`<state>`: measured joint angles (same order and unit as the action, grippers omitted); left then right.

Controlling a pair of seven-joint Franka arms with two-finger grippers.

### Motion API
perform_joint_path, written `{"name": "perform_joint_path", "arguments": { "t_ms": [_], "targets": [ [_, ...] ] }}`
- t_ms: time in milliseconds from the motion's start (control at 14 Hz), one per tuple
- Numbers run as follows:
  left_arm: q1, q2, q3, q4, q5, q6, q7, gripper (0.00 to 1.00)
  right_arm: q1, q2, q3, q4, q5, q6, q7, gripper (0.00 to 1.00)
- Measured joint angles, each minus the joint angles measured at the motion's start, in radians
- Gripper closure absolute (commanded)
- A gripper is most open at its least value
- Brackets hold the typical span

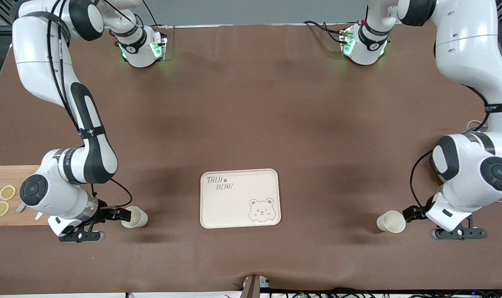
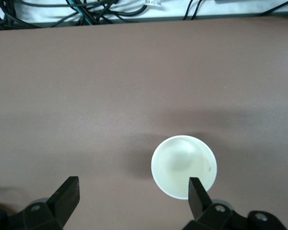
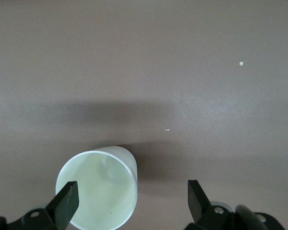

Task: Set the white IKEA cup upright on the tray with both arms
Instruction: 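Lower both grippers and close them on the rims of the cups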

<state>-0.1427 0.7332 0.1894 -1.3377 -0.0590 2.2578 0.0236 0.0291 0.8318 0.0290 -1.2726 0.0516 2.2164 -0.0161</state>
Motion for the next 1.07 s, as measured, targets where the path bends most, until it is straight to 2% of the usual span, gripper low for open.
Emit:
{"name": "perform_joint_path", "arguments": {
  "t_ms": [643,714,857,929,1000,1071],
  "targets": [
    [0.004,0.119,-0.004,-0.018,-0.004,0.126,0.000,0.00,0.005,0.080,0.002,-0.001,0.000,0.086,-0.012,0.00],
    [0.003,0.128,-0.005,-0.020,-0.005,0.139,0.000,0.03,0.006,0.083,0.002,-0.001,0.000,0.089,-0.012,0.00],
    [0.002,0.138,-0.006,-0.022,-0.006,0.149,0.000,0.43,0.007,0.084,0.002,0.000,0.000,0.089,-0.013,0.00],
    [0.002,0.139,-0.009,-0.023,-0.006,0.150,-0.001,0.69,0.007,0.084,0.002,0.000,0.000,0.089,-0.013,0.00],
    [0.002,0.139,-0.011,-0.023,-0.006,0.151,-0.002,0.86,0.007,0.084,0.002,0.000,0.000,0.089,-0.013,0.00],
    [0.002,0.139,-0.012,-0.023,-0.006,0.151,-0.003,0.98,0.007,0.084,0.002,0.000,0.000,0.089,-0.014,0.14]
  ]
}}
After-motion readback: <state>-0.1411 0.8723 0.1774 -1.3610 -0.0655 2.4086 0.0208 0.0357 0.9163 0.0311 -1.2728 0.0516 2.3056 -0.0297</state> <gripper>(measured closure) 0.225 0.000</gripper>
